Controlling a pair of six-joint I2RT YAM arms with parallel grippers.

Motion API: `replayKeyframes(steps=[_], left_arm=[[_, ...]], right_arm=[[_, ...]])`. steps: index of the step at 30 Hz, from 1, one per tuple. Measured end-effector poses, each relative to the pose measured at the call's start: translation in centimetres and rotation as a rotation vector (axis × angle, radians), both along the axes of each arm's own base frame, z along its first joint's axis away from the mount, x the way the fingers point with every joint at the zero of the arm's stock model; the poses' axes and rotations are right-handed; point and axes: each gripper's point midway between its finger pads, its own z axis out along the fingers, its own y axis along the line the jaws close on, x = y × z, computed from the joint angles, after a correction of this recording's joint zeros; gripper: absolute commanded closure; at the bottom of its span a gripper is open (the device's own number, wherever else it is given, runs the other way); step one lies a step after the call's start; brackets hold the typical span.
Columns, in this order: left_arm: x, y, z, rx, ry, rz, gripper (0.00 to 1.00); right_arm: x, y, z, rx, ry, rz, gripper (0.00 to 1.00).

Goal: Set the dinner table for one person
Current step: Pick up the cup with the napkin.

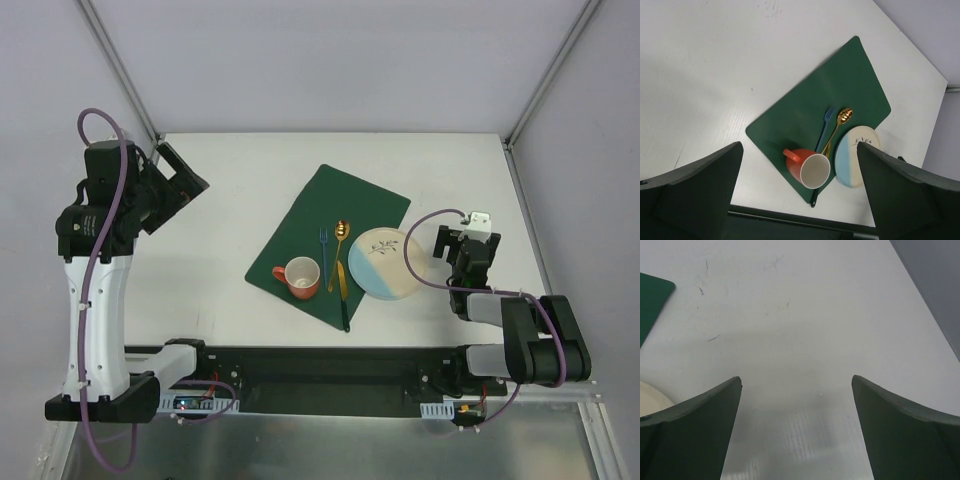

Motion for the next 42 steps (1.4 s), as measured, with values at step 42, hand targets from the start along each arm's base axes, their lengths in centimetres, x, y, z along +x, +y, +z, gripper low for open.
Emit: replayKeyframes(steps=[42], left_arm=[[3.5,-1.8,1.0,-0.036,-0.048,-0.113,0.01]], right_arm=[[0.0,0.0,0.0,0.0,0.0,0.0,0.04]])
